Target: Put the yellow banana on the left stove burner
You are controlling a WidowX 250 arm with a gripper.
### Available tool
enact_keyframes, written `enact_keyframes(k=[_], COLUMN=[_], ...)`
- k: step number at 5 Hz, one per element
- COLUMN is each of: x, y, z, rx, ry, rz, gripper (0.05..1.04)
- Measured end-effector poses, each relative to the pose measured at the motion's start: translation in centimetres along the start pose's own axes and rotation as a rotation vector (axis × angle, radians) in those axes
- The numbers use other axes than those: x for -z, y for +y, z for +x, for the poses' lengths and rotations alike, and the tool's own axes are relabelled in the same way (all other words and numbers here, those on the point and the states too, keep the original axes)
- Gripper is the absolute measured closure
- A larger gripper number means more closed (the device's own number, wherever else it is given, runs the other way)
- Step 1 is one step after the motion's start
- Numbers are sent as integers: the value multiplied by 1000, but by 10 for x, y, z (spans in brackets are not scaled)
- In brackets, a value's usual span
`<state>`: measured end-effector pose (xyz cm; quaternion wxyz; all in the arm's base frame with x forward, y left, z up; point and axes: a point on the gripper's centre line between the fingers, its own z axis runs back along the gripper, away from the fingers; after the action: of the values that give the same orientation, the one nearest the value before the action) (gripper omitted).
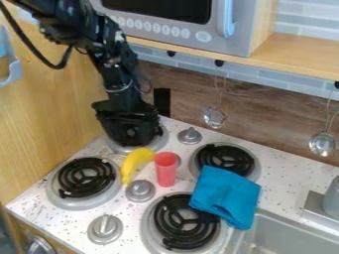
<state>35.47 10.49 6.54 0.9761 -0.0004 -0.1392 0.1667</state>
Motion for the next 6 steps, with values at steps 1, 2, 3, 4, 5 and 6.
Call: enact_keyframes(k=[1,2,3,4,5,6], x=[12,19,31,47,62,74], y=[13,21,36,48,54,58], z=[7,20,31,32,32,26], rx=[-19,-40,-79,-92,-91,-81], ry=[10,1,21,50,79,110], rz=[19,38,60,94,130,148], gripper=[73,73,73,73,73,73])
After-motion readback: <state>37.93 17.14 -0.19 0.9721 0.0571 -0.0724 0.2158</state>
